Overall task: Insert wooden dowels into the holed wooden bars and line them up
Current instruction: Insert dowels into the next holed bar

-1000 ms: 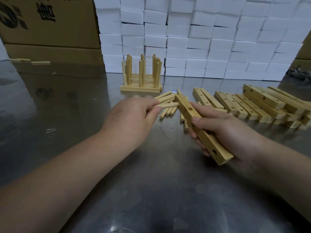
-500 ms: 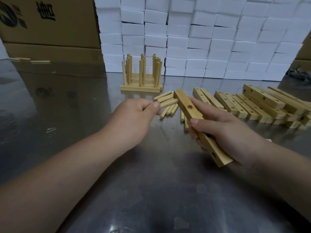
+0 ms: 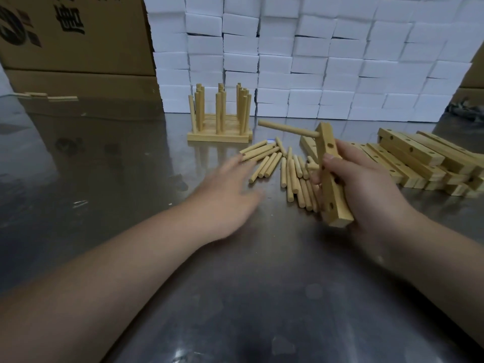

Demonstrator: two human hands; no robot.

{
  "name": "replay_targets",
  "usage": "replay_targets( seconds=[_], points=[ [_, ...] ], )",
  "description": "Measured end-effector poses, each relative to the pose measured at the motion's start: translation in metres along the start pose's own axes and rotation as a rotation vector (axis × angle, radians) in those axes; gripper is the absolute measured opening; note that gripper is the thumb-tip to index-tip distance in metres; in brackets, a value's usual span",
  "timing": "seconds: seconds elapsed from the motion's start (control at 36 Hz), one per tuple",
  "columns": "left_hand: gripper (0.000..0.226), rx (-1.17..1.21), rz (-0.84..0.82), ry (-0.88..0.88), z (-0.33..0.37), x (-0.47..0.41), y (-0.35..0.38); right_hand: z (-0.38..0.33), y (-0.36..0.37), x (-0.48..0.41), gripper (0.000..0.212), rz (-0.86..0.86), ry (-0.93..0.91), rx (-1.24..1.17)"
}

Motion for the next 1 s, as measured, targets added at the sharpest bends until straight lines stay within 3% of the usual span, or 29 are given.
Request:
replay_targets(
  seconds=[0.08, 0.14, 0.36, 0.44, 0.5, 0.58, 0.78, 0.89, 1.0],
  points=[
    [0.060, -0.330, -0.221, 0.001, 0.002, -0.001, 0.022, 0.005, 0.004, -0.001, 0.040, 0.012, 0.026, -0.032],
    [0.057, -0.413, -0.260, -0.026, 0.000, -0.001, 0.023, 0.004, 0.008, 0.000, 0.039, 0.008, 0.009, -0.013],
    [0.026, -0.318, 0.229, -0.075, 0.007, 0.006, -0.020, -0.004, 0.011, 0.006, 0.040, 0.013, -0.047, 0.030],
    [0.039, -0.334, 0.158, -0.124, 0.001, 0.004, -0.015, -0.003, 0.010, 0.005, 0.042, 0.020, -0.037, 0.024],
    [0.033, -0.373, 0.062, -0.171, -0.005, 0.002, -0.009, -0.002, 0.009, 0.005, 0.039, 0.028, -0.037, 0.026],
    [0.020, -0.414, 0.053, -0.195, -0.007, 0.001, -0.012, -0.002, 0.006, 0.004, 0.039, 0.031, -0.039, 0.030],
    [0.023, -0.504, 0.006, -0.288, -0.010, 0.004, -0.013, -0.002, 0.001, 0.002, 0.038, 0.034, -0.014, 0.023],
    [0.027, -0.312, 0.177, -0.107, 0.009, 0.013, -0.024, -0.004, 0.003, 0.002, 0.027, 0.011, -0.001, -0.003],
    [0.029, -0.135, 0.206, 0.168, 0.037, 0.024, -0.018, -0.007, 0.009, 0.003, 0.046, -0.029, -0.027, 0.020]
  ],
)
Point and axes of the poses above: each hand's wrist, its own x-axis away from the middle knuckle, its own y-axis out of the palm, z = x × y, the point moved 7 cm from there along -x, towards the middle knuckle, and after that the axes turned 7 degrees about -z, right-handed, at the moved point
